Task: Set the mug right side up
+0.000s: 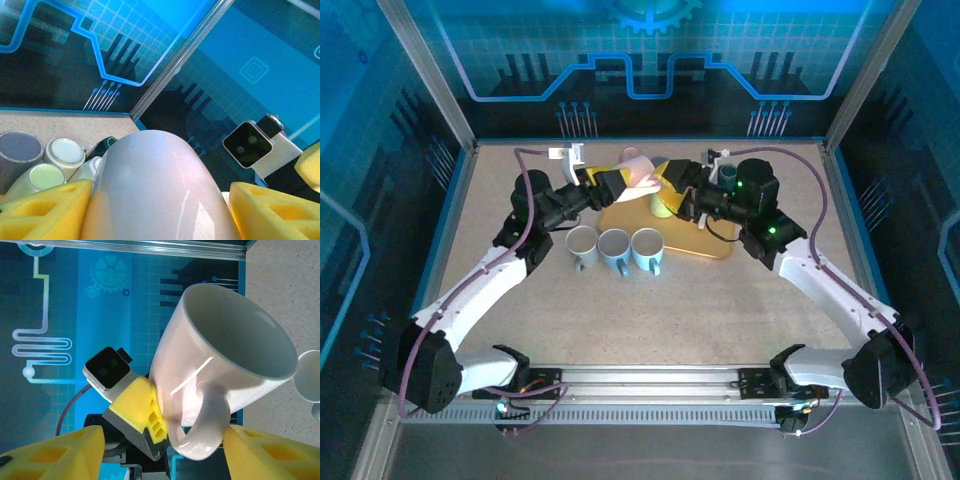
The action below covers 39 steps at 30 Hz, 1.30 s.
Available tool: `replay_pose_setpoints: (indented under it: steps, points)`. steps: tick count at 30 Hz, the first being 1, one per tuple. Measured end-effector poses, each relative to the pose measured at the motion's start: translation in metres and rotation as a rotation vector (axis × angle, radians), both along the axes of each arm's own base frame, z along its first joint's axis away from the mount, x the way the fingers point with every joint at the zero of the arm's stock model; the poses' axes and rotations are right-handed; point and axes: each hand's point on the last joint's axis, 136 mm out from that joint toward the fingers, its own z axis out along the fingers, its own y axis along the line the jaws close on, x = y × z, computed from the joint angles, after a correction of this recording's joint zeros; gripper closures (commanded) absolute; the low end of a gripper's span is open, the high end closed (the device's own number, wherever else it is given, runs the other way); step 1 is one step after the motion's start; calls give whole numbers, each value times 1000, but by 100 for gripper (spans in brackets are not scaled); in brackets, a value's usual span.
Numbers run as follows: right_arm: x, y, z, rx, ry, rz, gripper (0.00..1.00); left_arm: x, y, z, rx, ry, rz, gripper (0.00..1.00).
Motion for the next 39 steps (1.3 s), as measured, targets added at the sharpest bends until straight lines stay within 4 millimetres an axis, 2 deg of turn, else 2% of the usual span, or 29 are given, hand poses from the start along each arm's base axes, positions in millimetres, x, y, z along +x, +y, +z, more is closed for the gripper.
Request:
replay_pose_setpoints:
  steps: [11,17,24,26,30,34,36,37,39]
  points:
    - [-3,18,0,73,48,52,52,-12,-3,13,-60,-132,-47,54]
    - [-4,20,0,98,55,70,61,-16,-2,17,-79,-189,-54,61]
    - [-9,22,-6,108,60,96,77,-21,-3,17,-43,-268,-67,65]
    - [-10,23,-8,105,67,104,80,-22,-4,17,-25,-285,-72,59]
    - [-13,22,-11,98,66,115,84,-24,-5,16,8,-312,-82,34]
    - [-23,17,-12,59,20,112,88,-32,-7,14,18,-278,-97,13]
    - [-29,10,-15,3,-23,89,91,-43,-8,18,13,-261,-108,8]
    - [-31,6,-16,-23,-38,75,91,-48,-8,21,13,-257,-108,2]
    - [-38,-6,-17,-94,-92,45,93,-56,-2,26,12,-236,-85,1]
